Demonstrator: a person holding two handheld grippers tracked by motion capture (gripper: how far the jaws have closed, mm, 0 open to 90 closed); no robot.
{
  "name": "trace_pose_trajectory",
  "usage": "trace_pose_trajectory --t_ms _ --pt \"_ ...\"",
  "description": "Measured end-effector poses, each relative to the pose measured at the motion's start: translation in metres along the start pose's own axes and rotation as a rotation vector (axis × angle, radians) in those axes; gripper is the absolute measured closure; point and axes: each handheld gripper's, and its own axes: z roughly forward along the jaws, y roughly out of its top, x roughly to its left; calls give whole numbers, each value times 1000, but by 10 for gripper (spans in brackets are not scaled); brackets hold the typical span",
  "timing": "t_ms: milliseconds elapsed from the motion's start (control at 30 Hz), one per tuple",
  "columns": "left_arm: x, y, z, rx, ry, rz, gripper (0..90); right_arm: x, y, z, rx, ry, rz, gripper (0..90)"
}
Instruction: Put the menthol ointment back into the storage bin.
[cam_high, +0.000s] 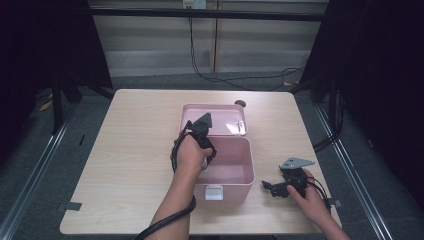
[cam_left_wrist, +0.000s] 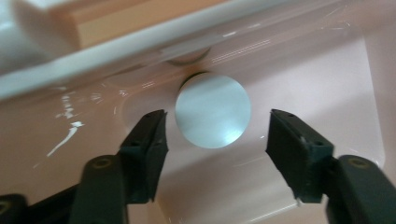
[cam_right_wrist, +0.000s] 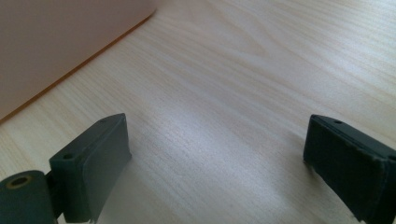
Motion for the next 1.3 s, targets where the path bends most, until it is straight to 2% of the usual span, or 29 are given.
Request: trace_pose_trajectory --t_ms 67,267,433,533,900,933,967,1300 --pt "2 -1 -1 1 -16 10 325 0 0 0 0 0 0 66" --pt "-1 -3 -3 29 -49 6 279 0 0 0 0 0 0 66" --pt "-2 -3 -9 9 -62 22 249 0 0 0 0 0 0 66" --pt "-3 -3 -15 14 -76 31 241 0 0 0 0 0 0 66" --pt "-8 -4 -29 9 -88 50 225 0 0 0 0 0 0 66" --pt "-8 -4 -31 12 -87 62 222 0 0 0 0 0 0 66" --pt "-8 -4 -33 10 -83 51 222 0 0 0 0 0 0 66" --pt "-13 -8 -53 -6 -101 122 215 0 0 0 0 0 0 66"
